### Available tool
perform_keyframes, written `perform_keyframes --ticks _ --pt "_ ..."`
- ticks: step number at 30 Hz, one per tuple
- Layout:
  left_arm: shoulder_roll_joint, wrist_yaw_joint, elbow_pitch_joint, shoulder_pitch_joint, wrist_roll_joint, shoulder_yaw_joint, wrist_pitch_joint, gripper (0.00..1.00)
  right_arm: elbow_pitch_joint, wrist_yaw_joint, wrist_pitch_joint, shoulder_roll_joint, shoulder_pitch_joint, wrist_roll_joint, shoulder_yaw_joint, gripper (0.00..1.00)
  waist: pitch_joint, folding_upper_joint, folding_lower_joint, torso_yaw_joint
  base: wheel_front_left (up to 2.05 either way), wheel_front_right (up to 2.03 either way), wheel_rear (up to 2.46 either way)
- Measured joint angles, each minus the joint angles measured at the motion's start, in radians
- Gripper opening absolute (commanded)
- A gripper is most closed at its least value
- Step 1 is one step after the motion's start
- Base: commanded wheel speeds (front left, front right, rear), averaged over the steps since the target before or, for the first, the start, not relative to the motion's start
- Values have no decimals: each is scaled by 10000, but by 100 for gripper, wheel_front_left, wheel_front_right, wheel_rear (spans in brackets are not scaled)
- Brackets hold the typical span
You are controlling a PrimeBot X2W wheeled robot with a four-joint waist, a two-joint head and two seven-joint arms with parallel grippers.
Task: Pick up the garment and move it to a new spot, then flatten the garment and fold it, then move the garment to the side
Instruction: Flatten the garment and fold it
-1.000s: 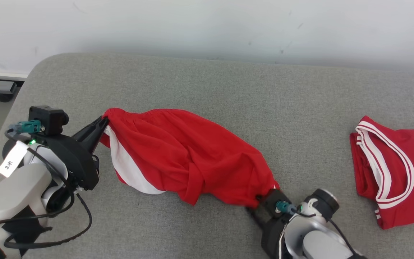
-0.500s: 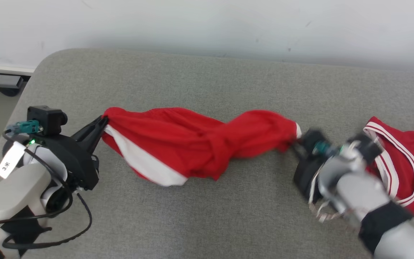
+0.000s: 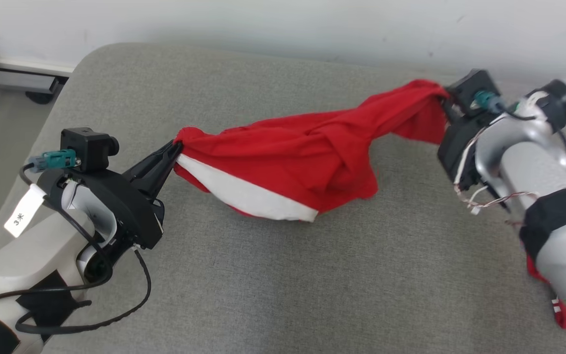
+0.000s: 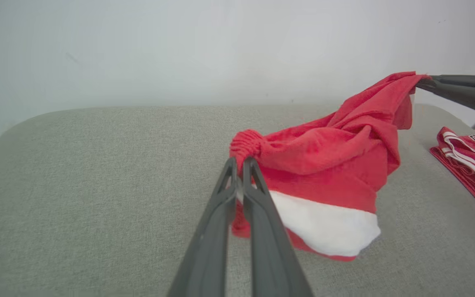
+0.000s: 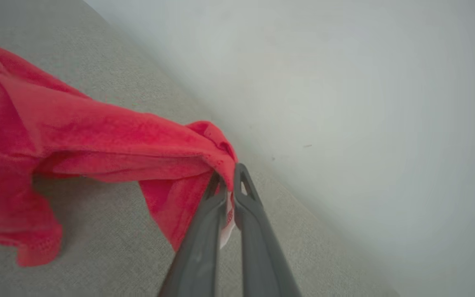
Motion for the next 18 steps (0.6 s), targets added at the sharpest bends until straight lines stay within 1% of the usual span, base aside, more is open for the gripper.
perform_keyframes --ticks 1,2,3,6,9,11,13,18 --pt "4 0 2 3 -2 -4 0 0 453 52 42 286 14 4 107 45 72 0 0 77 0 0 0" --pt "8 0 8 12 0 -8 0 0 589 69 42 445 25 38 102 91 102 0 0 105 0 0 0" --pt "21 0 33 36 0 -10 0 0 704 73 8 596 26 56 94 100 131 0 0 124 0 0 0" --pt "67 0 113 121 -8 -13 -2 0 853 75 -79 811 49 192 69 100 172 0 0 138 0 0 0" --pt "251 0 364 314 -322 -25 -15 0 867 77 -558 1101 151 727 -290 100 177 0 0 59 0 0 0" --pt "357 0 514 402 -604 63 -88 0 796 142 -865 1223 347 991 -368 100 159 0 -1 -22 0 0 0" --pt "433 0 639 406 -1034 293 -100 0 593 201 -1250 1350 689 1183 -420 100 131 0 0 -118 0 0 0" --pt "566 0 836 413 -1279 359 -102 0 -84 339 -1944 1774 1795 1551 -167 100 15 0 -1 -401 0 0 0"
